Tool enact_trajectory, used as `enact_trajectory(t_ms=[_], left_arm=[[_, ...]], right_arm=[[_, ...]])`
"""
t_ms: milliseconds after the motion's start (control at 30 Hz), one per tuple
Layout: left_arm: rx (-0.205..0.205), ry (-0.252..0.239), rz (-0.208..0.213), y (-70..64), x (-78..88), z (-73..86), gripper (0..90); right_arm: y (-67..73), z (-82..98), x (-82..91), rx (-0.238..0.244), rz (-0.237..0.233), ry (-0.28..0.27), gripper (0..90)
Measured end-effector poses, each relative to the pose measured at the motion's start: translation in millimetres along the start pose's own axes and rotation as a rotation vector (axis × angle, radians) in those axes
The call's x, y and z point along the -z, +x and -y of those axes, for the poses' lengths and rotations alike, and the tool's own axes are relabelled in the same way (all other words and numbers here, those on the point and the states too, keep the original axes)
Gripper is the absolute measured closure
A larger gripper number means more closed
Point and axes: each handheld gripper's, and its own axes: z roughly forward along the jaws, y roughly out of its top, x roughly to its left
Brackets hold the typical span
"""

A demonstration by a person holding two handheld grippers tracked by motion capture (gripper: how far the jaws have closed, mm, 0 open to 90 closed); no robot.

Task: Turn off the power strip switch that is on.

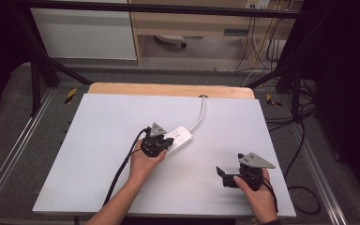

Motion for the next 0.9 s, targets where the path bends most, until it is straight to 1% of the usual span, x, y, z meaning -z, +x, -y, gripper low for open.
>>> enact_trajectory(t_ms=[533,900], left_arm=[[-0.002,0.022,-0.001,-1.6,-2.9,1.2,90.0],[0.004,0.023,0.004,-1.2,-3.6,1.2,90.0]], right_arm=[[-0.2,-0.1,0.3,0.0,-0.002,0.0,2.2],[-0.4,-0.1,0.2,-0.001,-0.002,-0.002,2.2]])
